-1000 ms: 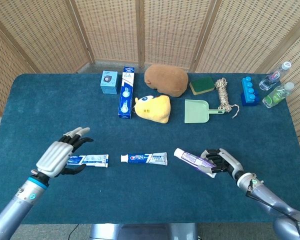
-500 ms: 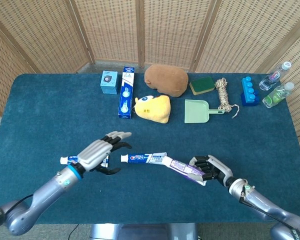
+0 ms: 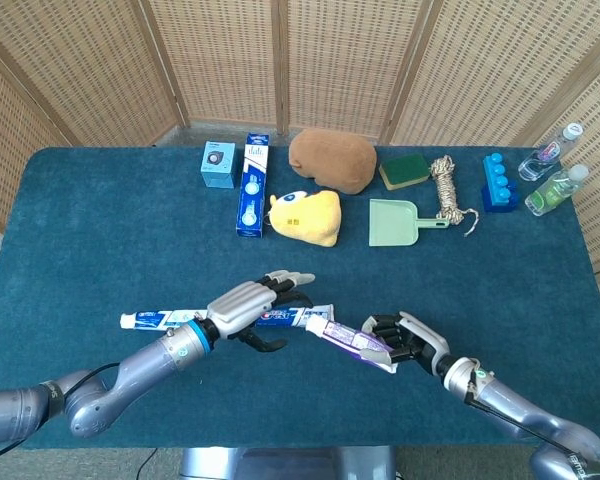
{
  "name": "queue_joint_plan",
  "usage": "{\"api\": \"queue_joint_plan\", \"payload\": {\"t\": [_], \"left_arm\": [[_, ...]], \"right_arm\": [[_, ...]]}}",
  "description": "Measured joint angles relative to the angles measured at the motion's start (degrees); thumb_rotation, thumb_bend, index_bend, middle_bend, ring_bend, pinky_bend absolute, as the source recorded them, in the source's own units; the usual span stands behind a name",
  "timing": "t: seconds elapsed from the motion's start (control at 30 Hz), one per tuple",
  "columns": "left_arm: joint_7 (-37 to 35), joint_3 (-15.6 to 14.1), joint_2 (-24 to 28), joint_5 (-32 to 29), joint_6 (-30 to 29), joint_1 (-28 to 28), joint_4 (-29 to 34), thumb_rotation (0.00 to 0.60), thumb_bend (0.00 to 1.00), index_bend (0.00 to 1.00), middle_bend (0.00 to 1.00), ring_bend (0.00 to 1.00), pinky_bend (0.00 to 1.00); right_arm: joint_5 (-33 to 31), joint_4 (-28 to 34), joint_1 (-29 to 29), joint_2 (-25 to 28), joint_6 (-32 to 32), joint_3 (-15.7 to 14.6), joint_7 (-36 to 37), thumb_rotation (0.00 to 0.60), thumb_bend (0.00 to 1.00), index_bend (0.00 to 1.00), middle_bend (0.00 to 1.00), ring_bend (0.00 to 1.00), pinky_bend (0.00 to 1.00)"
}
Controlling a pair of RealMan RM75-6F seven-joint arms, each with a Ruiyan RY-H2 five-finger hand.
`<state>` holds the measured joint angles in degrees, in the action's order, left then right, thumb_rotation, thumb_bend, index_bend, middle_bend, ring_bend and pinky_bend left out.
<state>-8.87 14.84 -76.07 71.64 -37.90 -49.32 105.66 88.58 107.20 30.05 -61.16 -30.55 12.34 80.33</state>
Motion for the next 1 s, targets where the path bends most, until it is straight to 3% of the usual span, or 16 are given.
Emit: {"api": "queue_joint_plan", "payload": {"t": [0.2,0.47,1.0], "left_arm": [[-0.3,0.0,-1.1,-0.3,-0.5,-1.2,-0.8,0.6,0.31,0.25,0.01,0.0,0.0],[-1.6,-0.1,-1.5,-0.6,-0.5,-2.3,-1.1,0.6,0.39,0.26,0.01,0.0,0.0],[-7.9,0.9,-0.6,-1.1,3.5,-4.9,-2.9,0.6,0.39,0.26,0.0,0.0,0.0]], "right_arm": [[1.3,0.0,1.7,0.2,-1.9,-2.0,3.8,0.6,0.51,0.96,0.73,0.73,0.72],[2.6,-0.2,3.3,0.3,-3.8,-4.3,7.4,0.6,0.52,0.96,0.73,0.73,0.72],[8.3,-2.5,6.5,-0.3,-10.3,-10.3,23.9,0.6,0.51,0.96,0.73,0.73,0.72]]}}
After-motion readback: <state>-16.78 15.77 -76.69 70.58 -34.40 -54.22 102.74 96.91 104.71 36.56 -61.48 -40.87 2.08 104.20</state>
